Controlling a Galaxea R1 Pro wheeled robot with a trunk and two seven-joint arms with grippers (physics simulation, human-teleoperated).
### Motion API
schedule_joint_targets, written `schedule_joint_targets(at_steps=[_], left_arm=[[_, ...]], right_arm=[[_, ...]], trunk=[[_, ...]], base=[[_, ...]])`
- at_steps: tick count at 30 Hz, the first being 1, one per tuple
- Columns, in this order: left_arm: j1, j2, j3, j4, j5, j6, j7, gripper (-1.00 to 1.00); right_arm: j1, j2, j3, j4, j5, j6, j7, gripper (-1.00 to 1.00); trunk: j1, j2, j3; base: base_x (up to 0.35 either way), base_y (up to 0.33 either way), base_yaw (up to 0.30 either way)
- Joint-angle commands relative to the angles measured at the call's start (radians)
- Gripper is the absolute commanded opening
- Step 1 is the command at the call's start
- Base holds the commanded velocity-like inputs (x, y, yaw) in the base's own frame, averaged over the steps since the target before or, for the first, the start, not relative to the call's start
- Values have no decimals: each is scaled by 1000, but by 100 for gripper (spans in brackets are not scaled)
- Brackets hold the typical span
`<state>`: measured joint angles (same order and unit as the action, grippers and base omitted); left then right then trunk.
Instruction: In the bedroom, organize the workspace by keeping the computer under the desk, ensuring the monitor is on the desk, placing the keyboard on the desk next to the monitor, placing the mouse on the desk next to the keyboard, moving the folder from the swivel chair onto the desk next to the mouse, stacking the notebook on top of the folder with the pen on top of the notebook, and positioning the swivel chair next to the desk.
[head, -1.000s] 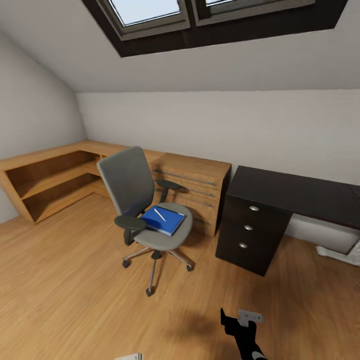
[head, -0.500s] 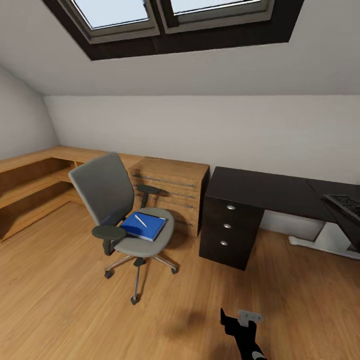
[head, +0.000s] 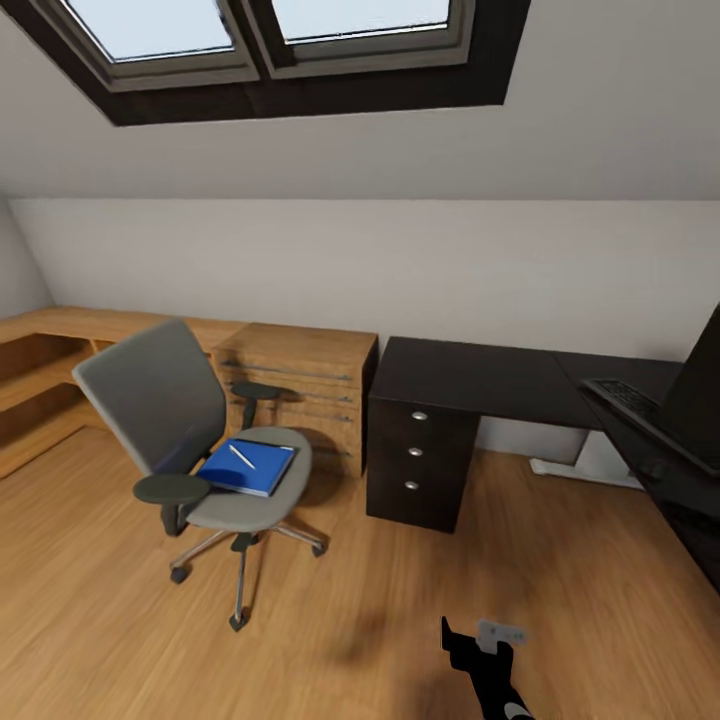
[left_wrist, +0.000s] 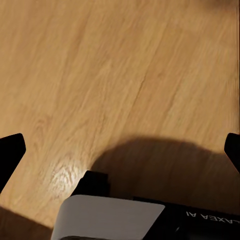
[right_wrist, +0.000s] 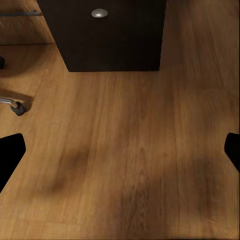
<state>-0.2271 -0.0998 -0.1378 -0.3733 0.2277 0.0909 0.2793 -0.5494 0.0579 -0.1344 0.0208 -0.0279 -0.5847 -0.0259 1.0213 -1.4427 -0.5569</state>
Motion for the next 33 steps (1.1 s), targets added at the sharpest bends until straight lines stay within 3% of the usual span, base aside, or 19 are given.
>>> schedule_joint_targets(at_steps=[1, 8, 12, 21, 27, 33], left_arm=[[0, 1, -8, -3, 9, 1, 8, 100], [0, -1, -9, -3, 7, -146, 9, 100], [0, -1, -9, -3, 7, -186, 10, 100], [0, -2, -8, -3, 8, -196, 12, 100], [0, -1, -8, -3, 7, -200, 13, 100], [0, -2, -9, -3, 8, -198, 16, 100]], right_arm=[[-1, 0, -2, 2, -3, -4, 0, 100], [-1, 0, -2, 2, -3, -4, 0, 100], [-1, 0, -2, 2, -3, -5, 0, 100], [-1, 0, -1, 2, -3, -6, 0, 100], [-1, -1, -2, 2, -4, -4, 3, 100], [2, -3, -2, 1, -4, -1, 4, 100]], trunk=[[-4, 7, 3], [-4, 7, 5], [-4, 7, 7], [-4, 7, 9], [-4, 7, 9], [-27, 49, 28]], base=[[0, 0, -269], [0, 0, -269], [0, 0, -269], [125, 0, -250], [80, 0, -35], [7, 0, -3]])
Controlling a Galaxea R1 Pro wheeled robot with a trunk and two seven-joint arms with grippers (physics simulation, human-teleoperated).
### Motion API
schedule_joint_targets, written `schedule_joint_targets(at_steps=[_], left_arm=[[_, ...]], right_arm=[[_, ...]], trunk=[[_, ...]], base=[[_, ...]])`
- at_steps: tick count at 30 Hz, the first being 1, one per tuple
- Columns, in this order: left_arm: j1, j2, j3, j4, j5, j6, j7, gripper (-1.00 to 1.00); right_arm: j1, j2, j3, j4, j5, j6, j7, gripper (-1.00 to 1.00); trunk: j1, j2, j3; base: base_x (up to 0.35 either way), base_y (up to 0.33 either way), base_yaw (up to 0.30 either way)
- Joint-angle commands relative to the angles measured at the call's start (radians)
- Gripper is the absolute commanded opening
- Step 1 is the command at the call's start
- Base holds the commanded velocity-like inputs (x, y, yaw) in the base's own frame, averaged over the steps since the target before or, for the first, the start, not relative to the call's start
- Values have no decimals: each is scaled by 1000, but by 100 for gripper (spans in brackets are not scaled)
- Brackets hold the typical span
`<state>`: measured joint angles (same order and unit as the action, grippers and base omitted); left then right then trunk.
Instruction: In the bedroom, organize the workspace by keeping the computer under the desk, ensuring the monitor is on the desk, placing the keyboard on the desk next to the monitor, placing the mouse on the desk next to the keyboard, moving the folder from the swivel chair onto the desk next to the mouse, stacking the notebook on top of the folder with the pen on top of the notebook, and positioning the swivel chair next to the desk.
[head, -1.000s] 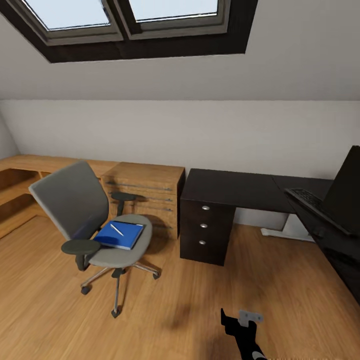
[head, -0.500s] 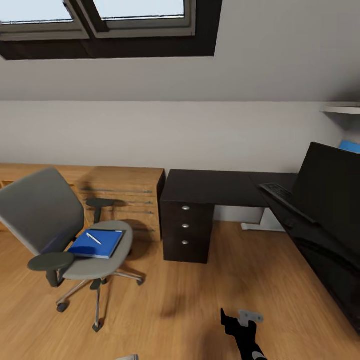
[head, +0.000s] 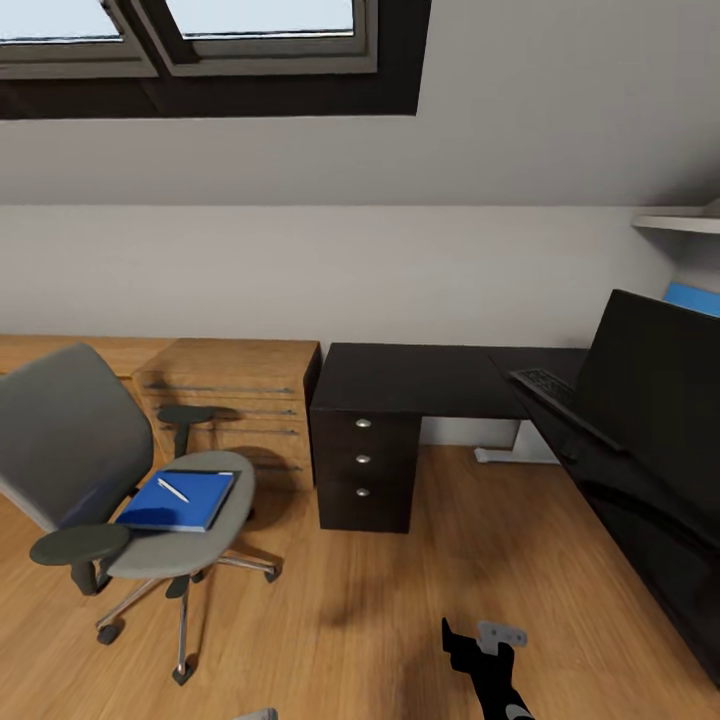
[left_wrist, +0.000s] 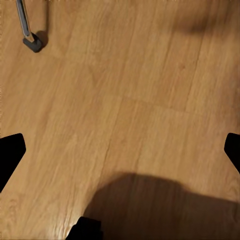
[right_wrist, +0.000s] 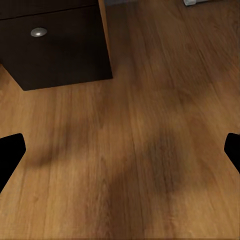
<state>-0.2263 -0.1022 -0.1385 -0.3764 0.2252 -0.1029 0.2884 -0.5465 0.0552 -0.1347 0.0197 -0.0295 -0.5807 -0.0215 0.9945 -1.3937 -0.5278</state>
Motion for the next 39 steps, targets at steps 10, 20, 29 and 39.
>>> schedule_joint_targets(at_steps=[10, 20, 29, 39], left_arm=[[-1, 0, -9, 1, 11, -1, 8, 100], [-1, -1, -8, 2, 13, 1, 8, 100], [-1, -1, -8, 5, 13, 2, 8, 100], [-1, -1, -9, 19, 13, 2, 8, 100]], right_arm=[[1, 0, -2, 3, -3, -6, 0, 100], [2, -2, -2, 2, -2, -9, 3, 100], [2, 0, -2, 3, -3, -10, 2, 100], [2, 2, -1, 3, -3, -10, 2, 100]], trunk=[[-39, 70, 30], [-77, 140, 62], [-111, 203, 90], [-150, 273, 121]], base=[[0, 0, 0], [0, 0, 0], [0, 0, 0], [0, 0, 0]])
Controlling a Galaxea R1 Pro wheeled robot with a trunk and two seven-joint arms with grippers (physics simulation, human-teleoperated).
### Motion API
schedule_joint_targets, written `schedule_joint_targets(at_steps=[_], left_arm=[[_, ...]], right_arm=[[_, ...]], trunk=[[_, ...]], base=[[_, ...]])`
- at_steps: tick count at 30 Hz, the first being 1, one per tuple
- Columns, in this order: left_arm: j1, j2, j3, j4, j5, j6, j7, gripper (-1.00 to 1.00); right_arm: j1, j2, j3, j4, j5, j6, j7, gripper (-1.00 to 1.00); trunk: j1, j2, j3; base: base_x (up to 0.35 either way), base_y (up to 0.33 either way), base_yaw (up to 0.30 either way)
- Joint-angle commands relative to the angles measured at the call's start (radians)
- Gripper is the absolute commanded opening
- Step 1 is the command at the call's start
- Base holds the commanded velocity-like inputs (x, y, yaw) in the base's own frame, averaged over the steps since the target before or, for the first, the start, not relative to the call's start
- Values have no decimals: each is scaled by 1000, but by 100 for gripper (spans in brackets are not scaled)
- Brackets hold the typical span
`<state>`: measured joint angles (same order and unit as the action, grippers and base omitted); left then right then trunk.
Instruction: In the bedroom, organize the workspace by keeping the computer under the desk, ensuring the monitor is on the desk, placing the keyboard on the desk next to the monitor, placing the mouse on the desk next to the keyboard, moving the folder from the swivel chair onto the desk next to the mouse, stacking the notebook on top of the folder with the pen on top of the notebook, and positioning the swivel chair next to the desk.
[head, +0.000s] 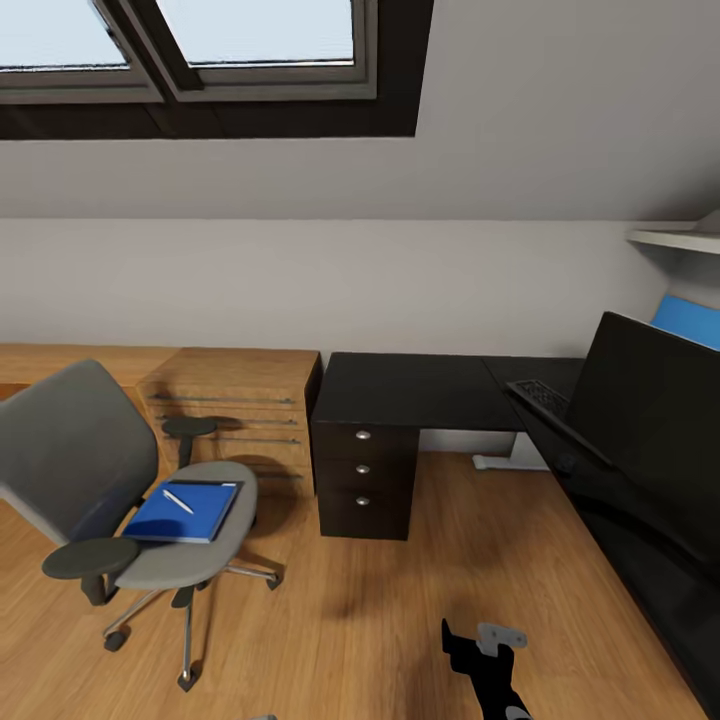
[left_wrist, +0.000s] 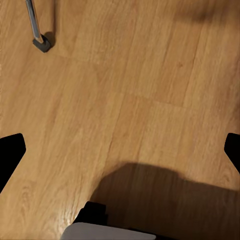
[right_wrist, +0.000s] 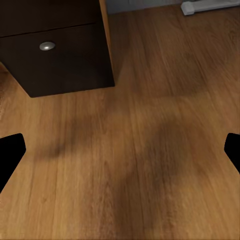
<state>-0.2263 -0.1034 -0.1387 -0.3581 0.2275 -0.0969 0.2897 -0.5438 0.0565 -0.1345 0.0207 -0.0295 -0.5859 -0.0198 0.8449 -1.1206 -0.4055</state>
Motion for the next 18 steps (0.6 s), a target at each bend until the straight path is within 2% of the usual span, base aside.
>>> schedule_joint_targets(at_steps=[1, 9, 16, 18], left_arm=[[-1, 1, -9, 1, 10, -4, 6, 100], [-1, 0, -8, 1, 10, -4, 6, 100], [-1, 1, -6, -4, 11, -6, 3, 100], [-1, 0, -6, -45, 12, 3, 5, 100]], right_arm=[[-1, 0, -2, 2, -3, -5, 0, 100], [-1, 0, -2, 2, -3, -5, 0, 100], [-1, 1, -1, 1, -2, -5, 0, 100], [-1, 1, 3, -4, 0, -7, 0, 100]], trunk=[[-4, 7, 2], [-35, 63, 28], [-61, 112, 55], [-69, 126, 63]], base=[[0, 0, 0], [0, 0, -27], [0, 0, -178], [0, 0, -203]])
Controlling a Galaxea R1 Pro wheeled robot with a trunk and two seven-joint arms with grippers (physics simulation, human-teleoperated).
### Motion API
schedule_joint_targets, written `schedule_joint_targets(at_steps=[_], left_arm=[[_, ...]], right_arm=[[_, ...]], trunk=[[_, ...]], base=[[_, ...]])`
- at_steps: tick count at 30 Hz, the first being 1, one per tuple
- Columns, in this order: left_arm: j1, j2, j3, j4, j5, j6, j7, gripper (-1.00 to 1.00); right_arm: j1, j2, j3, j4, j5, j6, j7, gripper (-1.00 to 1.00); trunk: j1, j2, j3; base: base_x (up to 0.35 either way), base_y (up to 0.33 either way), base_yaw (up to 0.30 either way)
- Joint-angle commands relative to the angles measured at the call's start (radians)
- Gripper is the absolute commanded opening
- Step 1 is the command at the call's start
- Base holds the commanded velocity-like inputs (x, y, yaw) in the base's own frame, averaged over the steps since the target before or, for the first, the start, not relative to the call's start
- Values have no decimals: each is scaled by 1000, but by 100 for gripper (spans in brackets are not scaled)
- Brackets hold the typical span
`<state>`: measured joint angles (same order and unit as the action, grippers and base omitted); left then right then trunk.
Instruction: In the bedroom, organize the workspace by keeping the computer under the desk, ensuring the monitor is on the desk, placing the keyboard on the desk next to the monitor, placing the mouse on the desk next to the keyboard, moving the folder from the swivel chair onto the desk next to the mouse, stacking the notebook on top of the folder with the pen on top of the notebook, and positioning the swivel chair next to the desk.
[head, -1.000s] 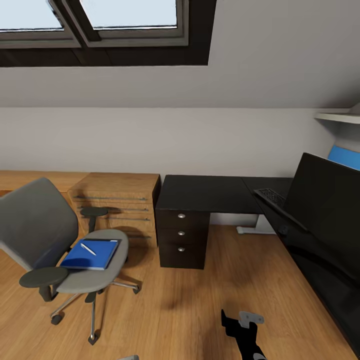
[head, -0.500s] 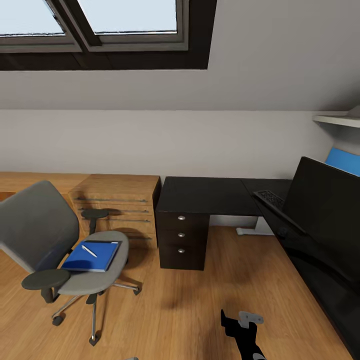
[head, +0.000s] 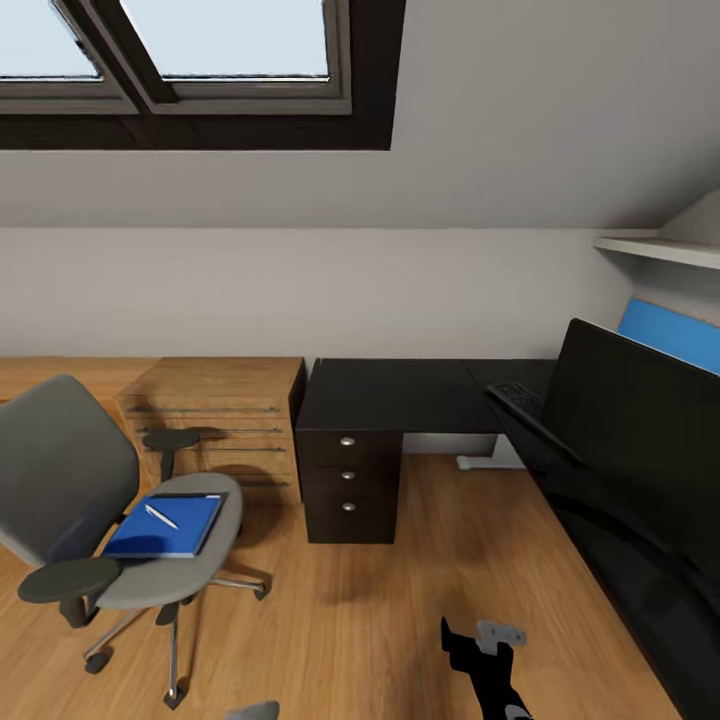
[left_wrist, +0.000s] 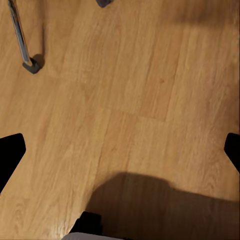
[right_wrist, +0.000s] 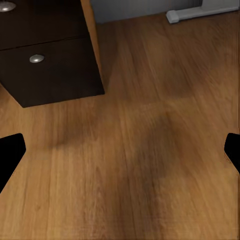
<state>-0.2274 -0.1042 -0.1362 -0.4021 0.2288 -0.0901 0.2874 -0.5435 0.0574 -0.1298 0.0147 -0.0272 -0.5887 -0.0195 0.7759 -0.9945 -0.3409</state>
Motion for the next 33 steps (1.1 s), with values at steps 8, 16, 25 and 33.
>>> schedule_joint_targets(at_steps=[8, 16, 25, 33], left_arm=[[-50, -31, -7, -341, 12, 365, 16, 100], [-143, -52, -1, -510, 14, 563, 15, 100], [-158, -52, 0, -548, 14, 638, 13, 100], [-158, -56, -24, -574, 13, 631, 14, 100]], right_arm=[[-4, 34, 8, -348, -7, 107, -14, 100], [-15, 39, 8, -687, -10, 658, -194, 100], [-11, 41, 4, -795, -12, 685, -245, 100], [-10, 40, 4, -795, -5, 625, -251, 100]], trunk=[[-31, 55, 25], [-58, 104, 47], [-58, 104, 47], [-58, 104, 47]], base=[[0, 0, -35], [0, 0, -1], [0, 0, 0], [55, -20, 0]])
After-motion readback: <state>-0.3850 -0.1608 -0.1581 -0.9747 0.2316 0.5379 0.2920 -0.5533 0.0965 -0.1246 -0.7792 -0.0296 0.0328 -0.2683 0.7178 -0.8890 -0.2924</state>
